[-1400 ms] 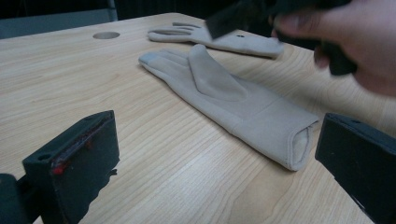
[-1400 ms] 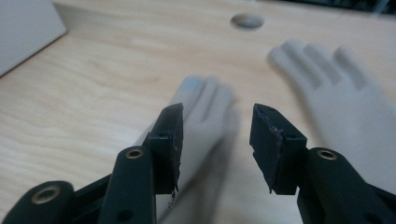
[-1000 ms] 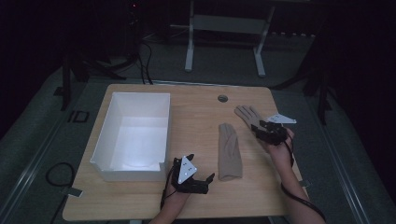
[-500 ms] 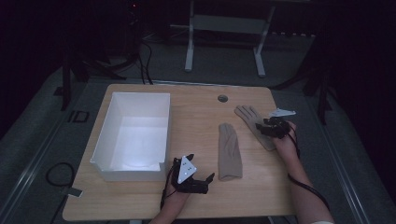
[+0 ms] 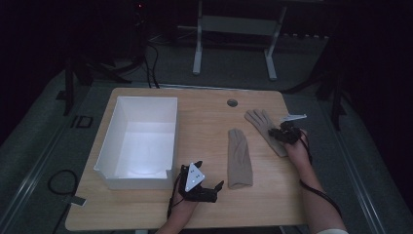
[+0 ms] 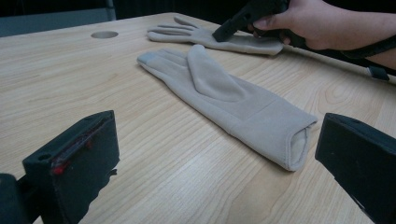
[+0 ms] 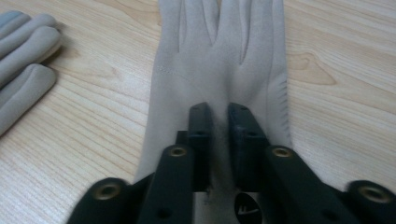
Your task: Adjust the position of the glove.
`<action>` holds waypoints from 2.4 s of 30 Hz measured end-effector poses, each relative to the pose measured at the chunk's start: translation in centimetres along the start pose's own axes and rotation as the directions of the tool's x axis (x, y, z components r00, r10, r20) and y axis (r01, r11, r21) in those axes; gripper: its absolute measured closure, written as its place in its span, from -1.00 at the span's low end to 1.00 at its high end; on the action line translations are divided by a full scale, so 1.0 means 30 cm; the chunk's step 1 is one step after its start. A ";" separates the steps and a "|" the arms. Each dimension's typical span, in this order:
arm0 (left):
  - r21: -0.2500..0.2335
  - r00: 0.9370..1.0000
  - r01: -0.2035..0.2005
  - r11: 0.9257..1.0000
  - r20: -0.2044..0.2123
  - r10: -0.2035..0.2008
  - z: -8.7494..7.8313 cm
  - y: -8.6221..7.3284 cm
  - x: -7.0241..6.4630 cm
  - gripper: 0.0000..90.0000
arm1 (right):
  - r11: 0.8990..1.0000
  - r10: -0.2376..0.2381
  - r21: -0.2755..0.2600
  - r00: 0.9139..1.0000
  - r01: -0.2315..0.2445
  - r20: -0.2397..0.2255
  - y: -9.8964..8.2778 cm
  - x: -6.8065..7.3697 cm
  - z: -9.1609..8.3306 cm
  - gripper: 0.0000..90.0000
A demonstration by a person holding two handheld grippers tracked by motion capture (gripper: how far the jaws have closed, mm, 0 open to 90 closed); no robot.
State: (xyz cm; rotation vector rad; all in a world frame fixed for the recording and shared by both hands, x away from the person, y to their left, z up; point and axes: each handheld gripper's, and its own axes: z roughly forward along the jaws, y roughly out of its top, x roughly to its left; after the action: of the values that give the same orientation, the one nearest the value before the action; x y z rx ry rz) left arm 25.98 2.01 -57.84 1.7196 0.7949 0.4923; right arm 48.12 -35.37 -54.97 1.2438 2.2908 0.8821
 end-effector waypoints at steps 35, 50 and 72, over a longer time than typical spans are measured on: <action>0.005 1.000 -0.017 1.000 -0.006 0.017 0.000 0.000 -0.006 -1.00 | 0.926 0.373 -0.149 0.904 -0.348 0.207 -0.156 0.213 -0.343 0.86; 0.006 1.000 -0.022 1.000 0.000 0.022 0.000 0.001 -0.007 -1.00 | 0.945 0.325 -0.045 0.915 -0.324 0.239 -0.239 0.205 -0.238 0.70; 0.006 1.000 -0.016 1.000 -0.001 0.016 0.001 0.000 -0.006 -1.00 | 0.994 -0.065 -0.085 0.997 0.069 0.046 -0.185 0.104 -0.351 0.24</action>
State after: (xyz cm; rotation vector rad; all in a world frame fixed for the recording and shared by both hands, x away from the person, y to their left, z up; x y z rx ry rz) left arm 25.88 1.87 -57.82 1.7323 0.7848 0.5028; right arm 36.86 -38.60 -51.23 1.1317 2.2231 0.9116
